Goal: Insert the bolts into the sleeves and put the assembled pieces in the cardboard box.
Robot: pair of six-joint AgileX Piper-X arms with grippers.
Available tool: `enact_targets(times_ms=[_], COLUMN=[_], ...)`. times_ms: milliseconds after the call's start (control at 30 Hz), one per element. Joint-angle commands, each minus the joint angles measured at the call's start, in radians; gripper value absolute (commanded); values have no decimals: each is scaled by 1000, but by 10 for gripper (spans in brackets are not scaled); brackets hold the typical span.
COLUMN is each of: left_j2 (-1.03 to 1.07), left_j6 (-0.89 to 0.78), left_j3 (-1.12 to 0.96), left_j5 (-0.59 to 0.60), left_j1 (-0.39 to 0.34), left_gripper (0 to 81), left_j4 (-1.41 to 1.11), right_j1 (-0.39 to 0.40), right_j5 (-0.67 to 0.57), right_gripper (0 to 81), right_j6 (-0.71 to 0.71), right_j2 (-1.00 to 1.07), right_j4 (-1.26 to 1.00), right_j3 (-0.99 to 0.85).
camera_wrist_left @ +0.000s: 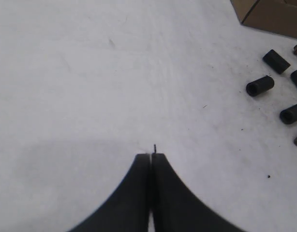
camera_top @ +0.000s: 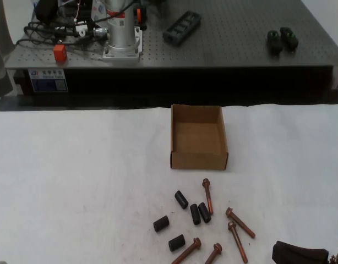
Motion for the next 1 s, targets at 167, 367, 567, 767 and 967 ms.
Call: enact_targets(times_ms=[167,367,567,767,967], left_j2=[-7,-7,-7,-1,54], left_j6=[-8,-8,-10,0,0], left_j3=[-1,-1,-1,-1,-26], left_j5=[-1,-1,-1,204,221], left_j1=[4,4,4,4,4], left_gripper=[6,6,6,69,342], left_j4=[-4,-4,-49,-274,-336], right_j1=[1,1,1,1,1], right_j5=[-3,-78,-83,-35,60], right_gripper=[20,20,20,128,259], right_j6=[7,178,315,404,183], right_j2=[-7,-7,-7,93,450], right_j4=[-32,-104,-207,-240,92], right_j3=[-11,-11,-11,-43,-298])
